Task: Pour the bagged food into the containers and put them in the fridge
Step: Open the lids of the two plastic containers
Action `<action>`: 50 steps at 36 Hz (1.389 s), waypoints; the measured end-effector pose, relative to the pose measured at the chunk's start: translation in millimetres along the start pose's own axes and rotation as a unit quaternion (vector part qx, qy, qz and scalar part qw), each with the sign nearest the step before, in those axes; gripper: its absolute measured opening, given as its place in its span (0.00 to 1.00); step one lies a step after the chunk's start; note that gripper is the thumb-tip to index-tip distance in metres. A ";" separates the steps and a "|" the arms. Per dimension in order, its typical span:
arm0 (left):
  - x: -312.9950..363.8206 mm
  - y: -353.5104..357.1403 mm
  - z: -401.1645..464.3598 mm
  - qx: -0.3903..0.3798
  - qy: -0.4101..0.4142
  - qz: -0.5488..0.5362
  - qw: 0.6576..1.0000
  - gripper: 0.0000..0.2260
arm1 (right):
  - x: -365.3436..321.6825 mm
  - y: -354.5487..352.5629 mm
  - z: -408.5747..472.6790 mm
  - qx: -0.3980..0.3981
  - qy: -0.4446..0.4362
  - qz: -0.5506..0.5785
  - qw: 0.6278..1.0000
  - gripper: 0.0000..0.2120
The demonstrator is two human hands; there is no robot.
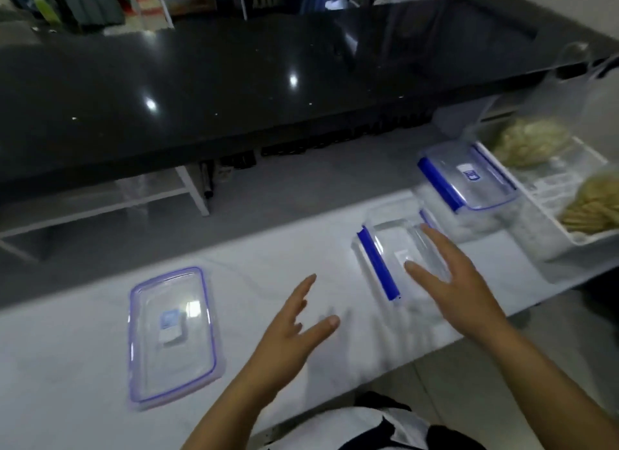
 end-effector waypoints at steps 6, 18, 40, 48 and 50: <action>22.3 80.6 40.0 -0.072 -0.085 -0.103 0.988 0.38 | 87.2 -57.0 28.1 0.000 0.165 0.207 0.964 0.30; 32.4 119.5 72.4 0.019 -0.136 -0.235 0.962 0.30 | 99.4 -40.1 63.6 -0.155 0.153 0.275 0.937 0.30; 43.9 18.6 54.6 0.259 -0.082 -0.224 0.936 0.30 | 27.0 45.0 95.8 -0.316 0.042 0.232 0.919 0.26; 87.1 58.4 62.5 0.266 0.013 0.248 0.932 0.35 | 78.8 -86.3 172.9 -0.046 -0.168 -0.272 0.946 0.32; 96.7 89.2 70.7 0.208 0.074 0.261 0.940 0.34 | 117.2 -95.1 190.8 -0.087 -0.098 -0.366 0.921 0.36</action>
Point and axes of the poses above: each hand's wrist, its own z-axis towards the middle knuckle, its own y-axis out of the palm, x = y × z, the point moved 9 cm from there along z, towards the middle knuckle, and after that the axes turned 5 degrees about -y, right-handed, at the moved point
